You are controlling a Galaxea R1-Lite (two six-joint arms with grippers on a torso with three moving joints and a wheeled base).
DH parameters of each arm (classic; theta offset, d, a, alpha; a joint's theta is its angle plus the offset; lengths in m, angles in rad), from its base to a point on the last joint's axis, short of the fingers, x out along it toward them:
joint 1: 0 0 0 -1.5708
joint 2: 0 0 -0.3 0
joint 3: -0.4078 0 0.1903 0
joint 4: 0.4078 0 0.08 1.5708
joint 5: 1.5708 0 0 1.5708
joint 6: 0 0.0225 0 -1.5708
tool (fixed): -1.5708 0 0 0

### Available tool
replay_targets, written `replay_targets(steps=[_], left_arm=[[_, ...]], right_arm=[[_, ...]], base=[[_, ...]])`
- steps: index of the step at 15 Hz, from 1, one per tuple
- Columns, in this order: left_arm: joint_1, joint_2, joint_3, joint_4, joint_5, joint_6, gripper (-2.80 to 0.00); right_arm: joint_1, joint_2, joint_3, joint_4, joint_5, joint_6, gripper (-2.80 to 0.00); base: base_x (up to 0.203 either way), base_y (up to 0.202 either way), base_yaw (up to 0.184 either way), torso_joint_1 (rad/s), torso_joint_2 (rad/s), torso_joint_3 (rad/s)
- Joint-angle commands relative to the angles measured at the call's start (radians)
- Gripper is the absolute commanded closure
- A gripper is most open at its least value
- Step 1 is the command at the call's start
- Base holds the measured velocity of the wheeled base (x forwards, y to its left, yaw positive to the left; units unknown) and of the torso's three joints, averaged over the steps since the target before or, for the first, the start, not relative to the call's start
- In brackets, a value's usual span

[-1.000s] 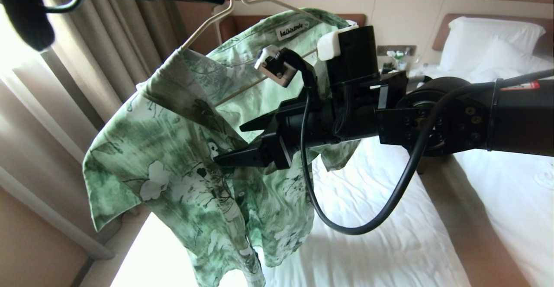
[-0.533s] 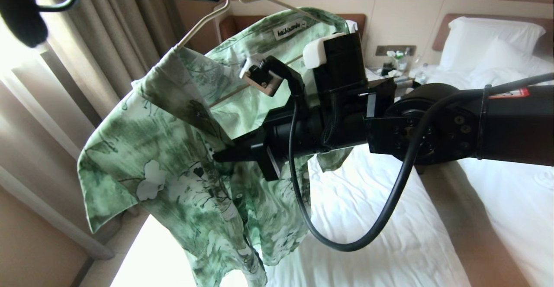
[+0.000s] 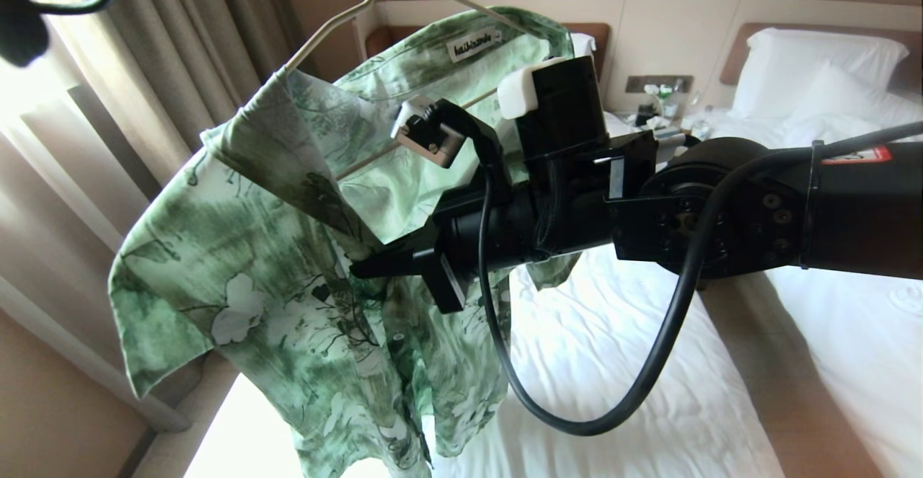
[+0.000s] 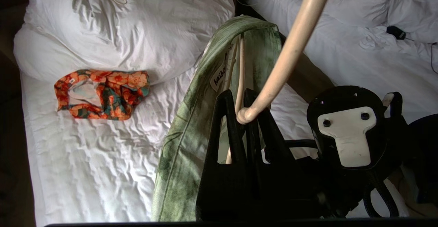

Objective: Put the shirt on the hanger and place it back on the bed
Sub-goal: Take the clothes hanger out of the clothes

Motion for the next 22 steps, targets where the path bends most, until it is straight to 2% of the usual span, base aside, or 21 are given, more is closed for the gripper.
replay_targets(steps=[1, 6, 11, 16, 19, 22], left_arm=[[0.0, -0.002, 0.0, 0.002, 0.002, 0.001, 0.0], [0.001, -0.007, 0.0, -0.005, 0.0, 0.001, 0.0], [0.0, -0.005, 0.002, -0.004, 0.0, -0.001, 0.0], [-0.023, -0.005, 0.0, -0.005, -0.004, -0.002, 0.0], [-0.023, -0.008, 0.0, -0.005, -0.036, -0.006, 0.0], [-0.022, -0.014, 0.001, -0.005, -0.036, -0.007, 0.0]], right_arm=[[0.006, -0.03, 0.017, 0.034, 0.019, -0.012, 0.0], [0.0, -0.112, 0.124, 0.118, 0.04, -0.136, 0.0], [0.01, -0.143, 0.16, 0.166, 0.036, -0.178, 0.0], [0.018, -0.149, 0.161, 0.17, 0.035, -0.193, 0.0], [0.014, -0.155, 0.163, 0.168, 0.041, -0.197, 0.0], [0.001, -0.157, 0.133, 0.177, 0.032, -0.169, 0.0]], base=[[0.0, 0.0, 0.0, 0.0, 0.0, 0.0], [0.0, 0.0, 0.0, 0.0, 0.0, 0.0], [0.0, 0.0, 0.0, 0.0, 0.0, 0.0], [0.0, 0.0, 0.0, 0.0, 0.0, 0.0], [0.0, 0.0, 0.0, 0.0, 0.0, 0.0], [0.0, 0.0, 0.0, 0.0, 0.0, 0.0]])
